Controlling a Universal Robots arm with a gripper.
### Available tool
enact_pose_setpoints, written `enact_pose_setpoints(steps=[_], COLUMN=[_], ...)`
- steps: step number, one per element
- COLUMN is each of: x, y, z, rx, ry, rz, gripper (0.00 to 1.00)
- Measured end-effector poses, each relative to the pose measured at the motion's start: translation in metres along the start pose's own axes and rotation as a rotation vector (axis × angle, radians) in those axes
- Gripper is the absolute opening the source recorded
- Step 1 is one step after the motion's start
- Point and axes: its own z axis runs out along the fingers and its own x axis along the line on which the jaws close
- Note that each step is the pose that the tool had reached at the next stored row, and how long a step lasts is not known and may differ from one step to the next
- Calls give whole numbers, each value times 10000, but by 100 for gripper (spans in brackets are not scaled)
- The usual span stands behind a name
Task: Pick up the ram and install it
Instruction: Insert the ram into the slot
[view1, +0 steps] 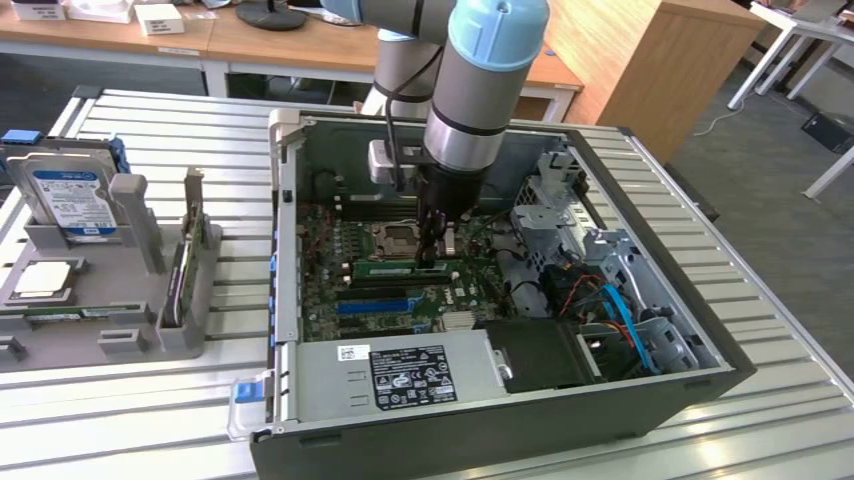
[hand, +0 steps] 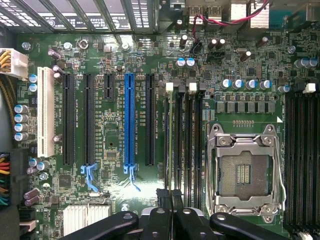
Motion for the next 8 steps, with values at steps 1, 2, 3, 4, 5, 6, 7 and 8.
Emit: enact_pose_setpoints(steps=[1,2,3,4,5,6,7,8], x=[0,0,0,0,0,0,0,0], y=[0,-1,-1,-1,-1,-1,-1,-1], z=[0,0,0,2,3,3,3,3], rx=[0,0,0,0,1,0,0,0], ry=[-1,0,0,-1,-1,-1,0,0], rz=[0,-1,-2,-2,-2,-2,-2,-2], gripper=[12,12,12,12,12,12,12,12])
